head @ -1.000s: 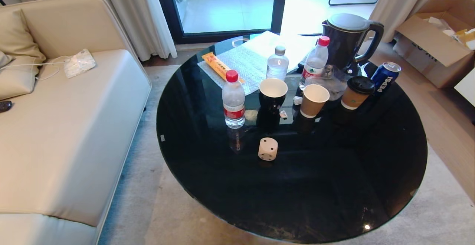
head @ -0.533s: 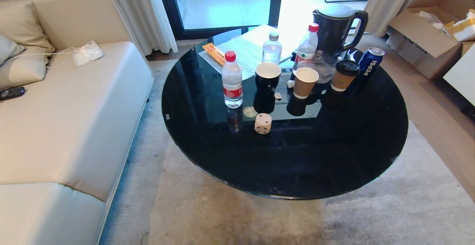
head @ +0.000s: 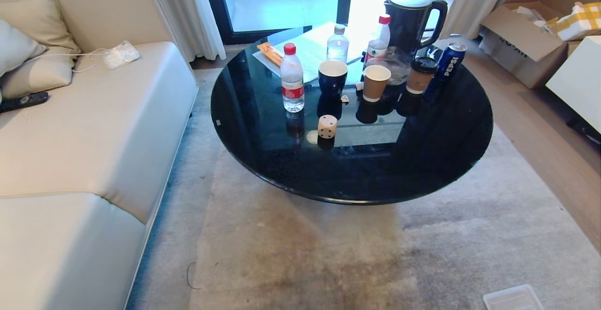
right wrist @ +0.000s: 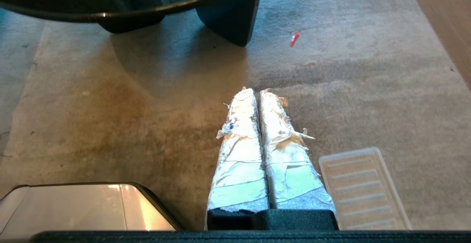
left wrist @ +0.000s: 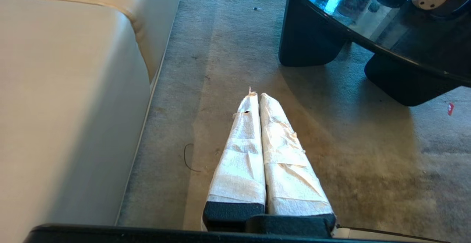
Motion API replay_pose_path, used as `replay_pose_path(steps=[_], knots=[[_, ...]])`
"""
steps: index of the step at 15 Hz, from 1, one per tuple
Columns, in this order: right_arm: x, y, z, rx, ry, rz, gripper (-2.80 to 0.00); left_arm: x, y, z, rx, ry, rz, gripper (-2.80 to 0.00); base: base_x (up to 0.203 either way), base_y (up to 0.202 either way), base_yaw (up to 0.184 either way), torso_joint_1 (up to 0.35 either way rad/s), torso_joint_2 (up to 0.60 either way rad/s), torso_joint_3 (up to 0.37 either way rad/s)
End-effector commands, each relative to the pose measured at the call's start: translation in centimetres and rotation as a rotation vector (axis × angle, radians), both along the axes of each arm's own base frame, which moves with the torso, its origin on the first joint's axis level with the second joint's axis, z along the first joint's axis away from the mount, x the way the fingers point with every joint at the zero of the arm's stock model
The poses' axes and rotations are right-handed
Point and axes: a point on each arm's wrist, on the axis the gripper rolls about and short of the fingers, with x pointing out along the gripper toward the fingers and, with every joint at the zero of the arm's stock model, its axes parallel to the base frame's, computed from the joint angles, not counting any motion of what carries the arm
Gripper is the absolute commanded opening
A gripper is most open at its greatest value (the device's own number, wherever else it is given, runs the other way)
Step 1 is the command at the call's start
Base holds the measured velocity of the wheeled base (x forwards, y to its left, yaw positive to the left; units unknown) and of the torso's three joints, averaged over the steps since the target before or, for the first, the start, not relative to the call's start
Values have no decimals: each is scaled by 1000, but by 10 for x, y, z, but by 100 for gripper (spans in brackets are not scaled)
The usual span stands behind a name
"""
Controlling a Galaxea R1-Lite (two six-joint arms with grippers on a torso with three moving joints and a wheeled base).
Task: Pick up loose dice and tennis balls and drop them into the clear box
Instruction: Pick up the ball on the floor
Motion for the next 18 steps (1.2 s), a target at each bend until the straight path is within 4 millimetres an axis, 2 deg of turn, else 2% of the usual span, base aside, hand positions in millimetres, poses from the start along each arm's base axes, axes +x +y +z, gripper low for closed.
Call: replay_pose_path(steps=[1,18], knots=[[0,0,0,0,3,0,-280,0,0,0,-1,0,2,-280,-182,0,-2,-2,2,2],[0,0,0,2,3,0,-280,0,0,0,11,0,-3,-280,-184,0,-1,3,2,3]])
